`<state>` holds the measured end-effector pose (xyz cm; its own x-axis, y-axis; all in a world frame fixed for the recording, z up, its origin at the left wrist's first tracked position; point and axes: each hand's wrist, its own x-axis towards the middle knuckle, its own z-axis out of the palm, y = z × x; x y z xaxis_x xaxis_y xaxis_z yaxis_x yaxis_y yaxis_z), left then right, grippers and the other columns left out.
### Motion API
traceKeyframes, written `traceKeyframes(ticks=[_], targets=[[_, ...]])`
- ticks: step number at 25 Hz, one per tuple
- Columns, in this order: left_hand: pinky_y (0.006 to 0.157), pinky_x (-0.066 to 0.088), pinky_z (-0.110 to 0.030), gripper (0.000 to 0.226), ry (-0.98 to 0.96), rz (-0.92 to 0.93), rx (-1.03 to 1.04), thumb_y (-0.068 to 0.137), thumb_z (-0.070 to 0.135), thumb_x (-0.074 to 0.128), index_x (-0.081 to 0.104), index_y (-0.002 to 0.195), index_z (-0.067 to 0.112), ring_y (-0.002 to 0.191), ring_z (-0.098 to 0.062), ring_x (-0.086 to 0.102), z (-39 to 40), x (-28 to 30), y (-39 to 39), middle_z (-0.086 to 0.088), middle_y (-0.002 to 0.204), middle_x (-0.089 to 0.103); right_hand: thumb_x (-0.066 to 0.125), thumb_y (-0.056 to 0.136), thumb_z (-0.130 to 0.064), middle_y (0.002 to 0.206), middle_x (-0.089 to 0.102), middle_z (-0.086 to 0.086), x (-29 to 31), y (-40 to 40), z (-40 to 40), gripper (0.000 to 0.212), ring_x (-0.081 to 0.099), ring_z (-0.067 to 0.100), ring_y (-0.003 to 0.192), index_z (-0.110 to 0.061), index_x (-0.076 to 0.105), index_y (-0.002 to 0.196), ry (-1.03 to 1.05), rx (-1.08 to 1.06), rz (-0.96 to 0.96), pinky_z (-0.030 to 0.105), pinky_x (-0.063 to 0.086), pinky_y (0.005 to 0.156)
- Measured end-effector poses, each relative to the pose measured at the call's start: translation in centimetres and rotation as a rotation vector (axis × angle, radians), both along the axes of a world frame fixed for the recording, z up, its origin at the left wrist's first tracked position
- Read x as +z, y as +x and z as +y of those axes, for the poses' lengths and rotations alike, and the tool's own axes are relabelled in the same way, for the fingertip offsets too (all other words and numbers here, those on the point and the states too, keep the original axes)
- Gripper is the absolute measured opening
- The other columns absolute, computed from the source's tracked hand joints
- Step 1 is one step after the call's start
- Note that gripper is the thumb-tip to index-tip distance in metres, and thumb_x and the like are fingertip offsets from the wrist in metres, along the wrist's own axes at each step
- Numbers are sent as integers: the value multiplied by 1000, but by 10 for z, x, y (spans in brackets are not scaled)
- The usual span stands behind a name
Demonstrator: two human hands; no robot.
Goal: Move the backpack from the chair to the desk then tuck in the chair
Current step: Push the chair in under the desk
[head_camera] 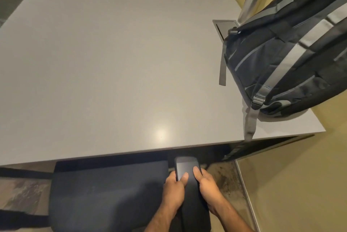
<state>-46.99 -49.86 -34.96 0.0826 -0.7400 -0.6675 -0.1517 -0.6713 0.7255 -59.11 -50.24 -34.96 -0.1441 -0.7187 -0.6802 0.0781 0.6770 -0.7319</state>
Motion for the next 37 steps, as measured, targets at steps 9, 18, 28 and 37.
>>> traceKeyframes(ticks=[9,18,28,37], targets=[[98,51,-36,36,6,-184,-253,98,43,59,59,126,20,110,-21,64,12,-66,0,-5,126,68,48,107,-38,137,64,6,-67,-8,10,42,63,23,120,-14,54,141,131,251,299,40,46,111],[128,2,-39,84,-498,-819,-862,98,72,22,13,161,17,156,-21,13,4,-53,49,-3,169,21,12,95,-75,166,-18,2,-62,-6,22,90,-26,17,151,-15,-12,158,-244,704,1077,38,-19,121],[127,-8,-51,110,-553,-1048,-851,78,92,1,-16,158,19,155,-23,-19,-19,58,80,-3,168,-20,-3,85,-88,163,-32,7,38,-3,-8,103,-37,22,148,-17,-24,156,-418,717,1277,43,-32,118],[122,-18,-50,109,-514,-1205,-635,77,95,10,-35,146,24,152,-24,-27,25,162,166,-1,161,-34,-8,81,-89,162,-38,5,142,88,5,101,-43,19,145,-20,-35,151,-669,820,1189,45,-30,119]])
